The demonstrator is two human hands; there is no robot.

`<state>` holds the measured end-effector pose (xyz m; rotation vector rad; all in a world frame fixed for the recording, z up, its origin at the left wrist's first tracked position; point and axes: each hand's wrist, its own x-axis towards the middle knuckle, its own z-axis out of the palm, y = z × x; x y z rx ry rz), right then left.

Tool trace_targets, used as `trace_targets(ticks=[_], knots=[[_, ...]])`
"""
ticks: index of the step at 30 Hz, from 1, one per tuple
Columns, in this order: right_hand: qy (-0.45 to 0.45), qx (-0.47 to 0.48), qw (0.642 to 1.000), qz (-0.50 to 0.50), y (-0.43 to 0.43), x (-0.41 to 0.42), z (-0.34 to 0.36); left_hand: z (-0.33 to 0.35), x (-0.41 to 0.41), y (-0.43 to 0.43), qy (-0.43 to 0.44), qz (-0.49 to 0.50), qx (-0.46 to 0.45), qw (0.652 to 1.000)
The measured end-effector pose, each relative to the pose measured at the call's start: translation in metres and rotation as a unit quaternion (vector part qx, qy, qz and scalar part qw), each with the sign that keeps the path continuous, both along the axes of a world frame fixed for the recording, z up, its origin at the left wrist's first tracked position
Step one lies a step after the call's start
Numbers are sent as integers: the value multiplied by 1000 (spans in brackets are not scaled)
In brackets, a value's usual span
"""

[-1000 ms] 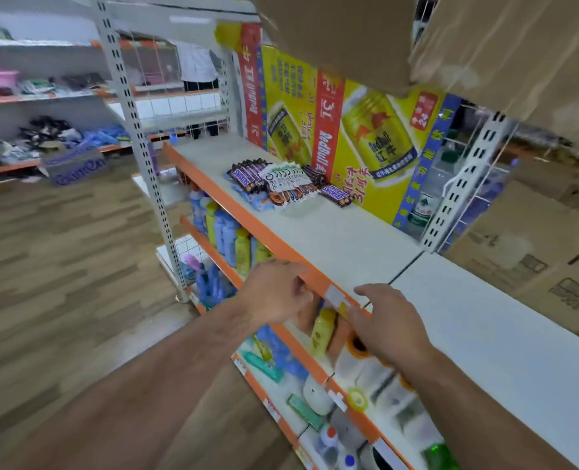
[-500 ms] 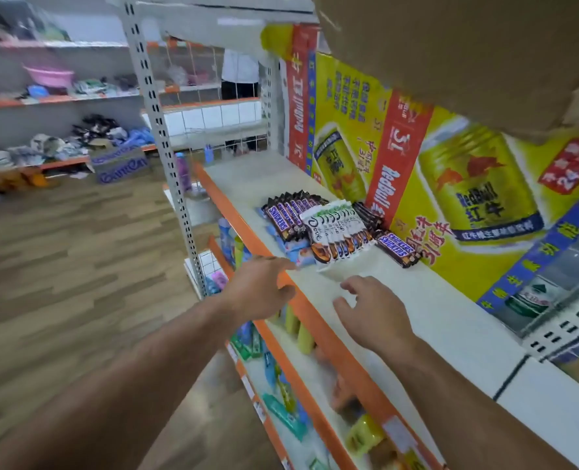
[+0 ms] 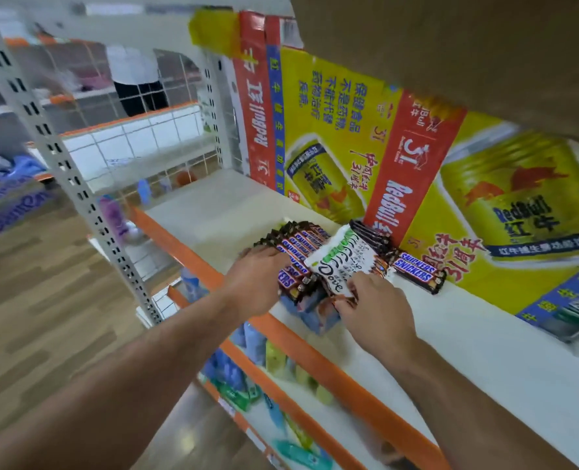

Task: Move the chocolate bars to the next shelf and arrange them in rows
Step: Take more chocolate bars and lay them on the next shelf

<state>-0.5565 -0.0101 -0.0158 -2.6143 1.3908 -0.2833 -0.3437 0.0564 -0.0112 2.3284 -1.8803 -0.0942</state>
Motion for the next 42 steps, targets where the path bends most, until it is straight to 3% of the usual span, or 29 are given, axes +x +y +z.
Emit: trace_targets(ticks=[8,13,20,23,29,36,42], knots=[[21,16,995,-92,5,26,-4,5,36,-29,-62,-119,44,990],[-29,78,988,-132,7,28,1,18,38,-35,12,-166,100,981],[-144,134,947,-253,22,-17,14,27,0,-46,146,-249,128,949],[-158,147,931,-295,37,-55,14,27,-28,-53,262,-250,149,920],[-236,174,888,-353,66,-142,17,36,-99,-50,368,-252,189,875],[-341,239,846,-333,115,-247,24,43,-209,-30,416,-262,218,843],[-336,233,849,-335,161,-361,30,41,-345,-2,436,-261,216,834]])
